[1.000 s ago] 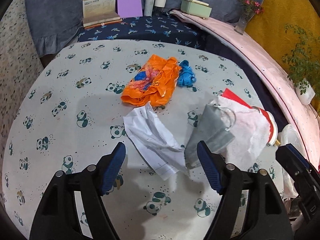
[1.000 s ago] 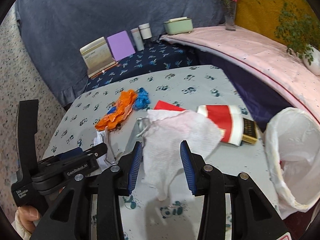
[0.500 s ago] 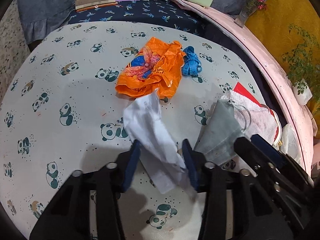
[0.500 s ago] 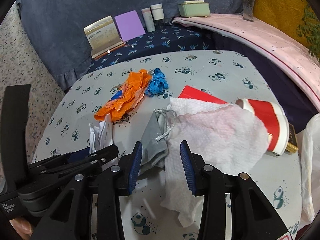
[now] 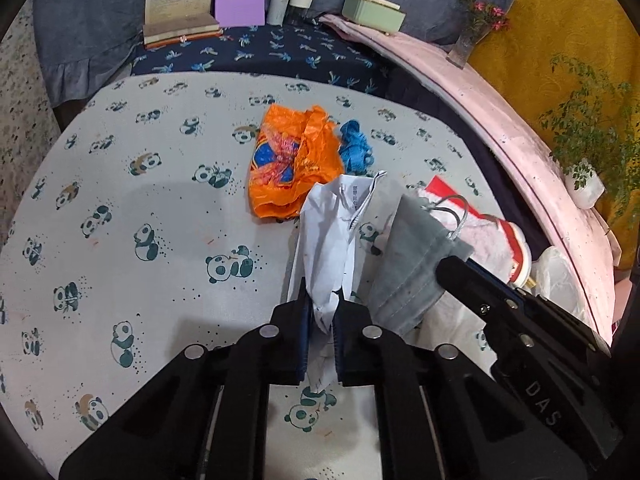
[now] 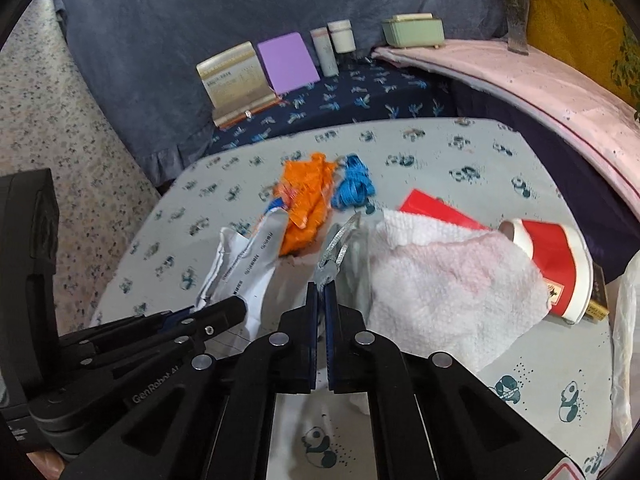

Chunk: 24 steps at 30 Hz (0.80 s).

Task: Collect trash
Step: 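Carry paper and mask over the white bin and open both grippers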

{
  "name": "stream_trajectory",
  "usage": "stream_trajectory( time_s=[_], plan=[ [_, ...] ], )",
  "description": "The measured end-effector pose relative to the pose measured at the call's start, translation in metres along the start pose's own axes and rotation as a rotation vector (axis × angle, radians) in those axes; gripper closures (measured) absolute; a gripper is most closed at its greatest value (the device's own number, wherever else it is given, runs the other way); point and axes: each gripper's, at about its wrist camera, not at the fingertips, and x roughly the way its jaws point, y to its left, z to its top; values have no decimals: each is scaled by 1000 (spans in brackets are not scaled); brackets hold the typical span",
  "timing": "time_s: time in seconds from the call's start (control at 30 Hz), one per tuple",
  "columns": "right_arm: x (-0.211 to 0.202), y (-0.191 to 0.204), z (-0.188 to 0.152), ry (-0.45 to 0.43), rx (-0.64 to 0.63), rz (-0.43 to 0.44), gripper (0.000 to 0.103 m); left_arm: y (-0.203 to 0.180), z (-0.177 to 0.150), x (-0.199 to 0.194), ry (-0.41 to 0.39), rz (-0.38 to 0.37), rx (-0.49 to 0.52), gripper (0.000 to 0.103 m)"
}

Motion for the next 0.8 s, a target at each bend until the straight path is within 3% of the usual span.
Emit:
stream_trajectory(
  time_s=[0.23, 0.4, 0.8],
  plan=[
    [-57, 2, 14, -128, -2, 22, 99, -21, 3, -34, -66, -20, 36, 94],
    [-100, -11, 18, -219, 10, -11, 99, -51, 3, -49, -95, -41, 90, 94],
    [-171, -109, -12, -312, 175, -176, 99, -167, -21, -46, -86, -114, 291, 94]
  ],
)
